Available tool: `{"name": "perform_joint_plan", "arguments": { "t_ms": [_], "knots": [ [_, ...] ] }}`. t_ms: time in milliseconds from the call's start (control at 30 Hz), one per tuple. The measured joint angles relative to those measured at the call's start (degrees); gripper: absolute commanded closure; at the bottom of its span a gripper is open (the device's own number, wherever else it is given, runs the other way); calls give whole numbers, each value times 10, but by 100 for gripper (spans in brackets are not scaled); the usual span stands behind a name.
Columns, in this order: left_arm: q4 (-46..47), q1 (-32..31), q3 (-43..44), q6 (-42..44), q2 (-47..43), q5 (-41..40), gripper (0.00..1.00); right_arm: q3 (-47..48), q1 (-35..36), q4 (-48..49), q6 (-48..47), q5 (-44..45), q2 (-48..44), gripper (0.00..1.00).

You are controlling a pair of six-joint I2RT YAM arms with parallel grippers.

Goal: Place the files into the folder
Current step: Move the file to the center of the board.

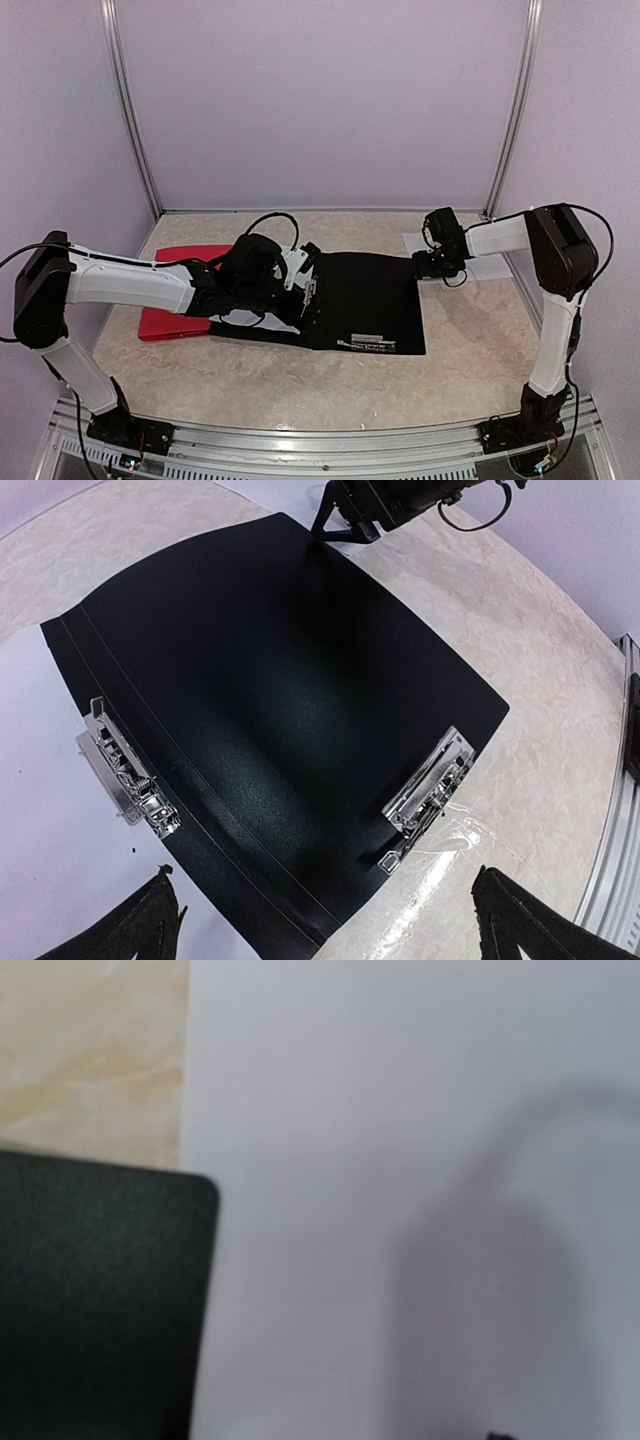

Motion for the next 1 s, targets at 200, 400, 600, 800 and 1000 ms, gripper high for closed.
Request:
{"name": "perform_joint_plan", "arguments": {
  "t_ms": [200,400,600,800,1000],
  "knots": [
    [0,0,0,0,0,0,1,-24,-9,30,-3,-3,-9,41],
    [0,0,0,0,0,0,1,-50,-19,42,-9,0,-24,52],
    [0,0,0,0,0,-1,1,-56,-21,42,-11,0,-28,77],
    [-1,0,0,0,0,-2,1,-53,-21,36,-13,-4,-28,100],
    [-1,0,0,0,0,-4,1,-75,-21,46,-9,-8,-41,100]
  ]
}}
